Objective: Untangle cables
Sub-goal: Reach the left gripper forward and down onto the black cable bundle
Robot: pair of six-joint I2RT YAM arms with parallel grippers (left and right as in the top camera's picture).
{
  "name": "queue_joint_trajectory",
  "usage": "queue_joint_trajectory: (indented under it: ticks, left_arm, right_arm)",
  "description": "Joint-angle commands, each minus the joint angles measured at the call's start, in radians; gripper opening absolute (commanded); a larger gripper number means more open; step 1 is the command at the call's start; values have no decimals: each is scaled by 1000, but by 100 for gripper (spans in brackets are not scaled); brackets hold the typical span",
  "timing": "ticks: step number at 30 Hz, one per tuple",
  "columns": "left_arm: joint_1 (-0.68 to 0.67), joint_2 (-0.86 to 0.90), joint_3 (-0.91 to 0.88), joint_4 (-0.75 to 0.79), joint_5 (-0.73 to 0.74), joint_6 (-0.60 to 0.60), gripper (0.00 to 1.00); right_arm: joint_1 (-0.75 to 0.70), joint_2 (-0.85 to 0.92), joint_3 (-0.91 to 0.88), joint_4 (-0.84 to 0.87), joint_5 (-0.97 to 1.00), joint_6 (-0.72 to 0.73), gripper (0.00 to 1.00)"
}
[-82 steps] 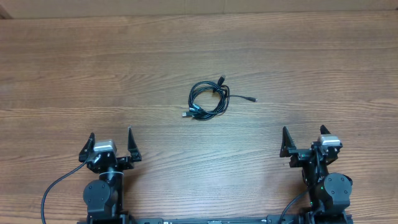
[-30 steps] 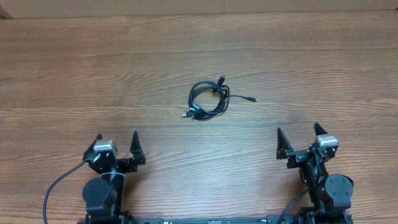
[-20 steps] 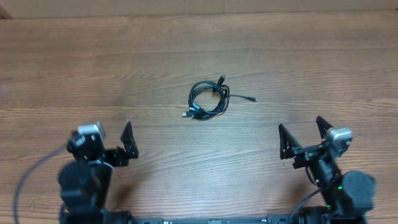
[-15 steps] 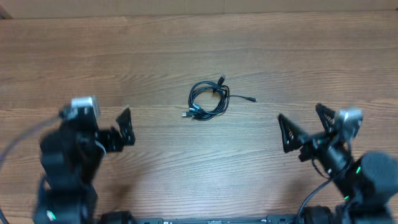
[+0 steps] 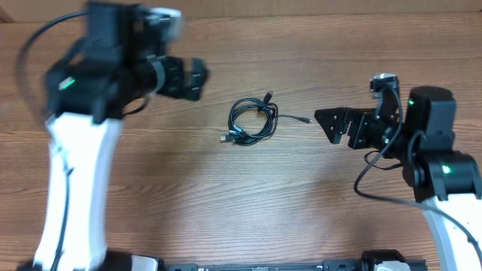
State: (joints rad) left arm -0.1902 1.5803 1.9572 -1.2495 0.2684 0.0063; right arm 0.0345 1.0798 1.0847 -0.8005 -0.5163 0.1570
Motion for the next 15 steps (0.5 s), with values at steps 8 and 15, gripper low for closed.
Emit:
queue_joint_trajectory:
  ticks: [8,15]
  left_arm:
    - [-148,296,22,78,65,-8,100]
    - [-219,472,22,174,-47,-174,100]
  right_arm:
    - [5,40,19,-146,78,-4,98]
    - [3,30,19,-171,79,28,99]
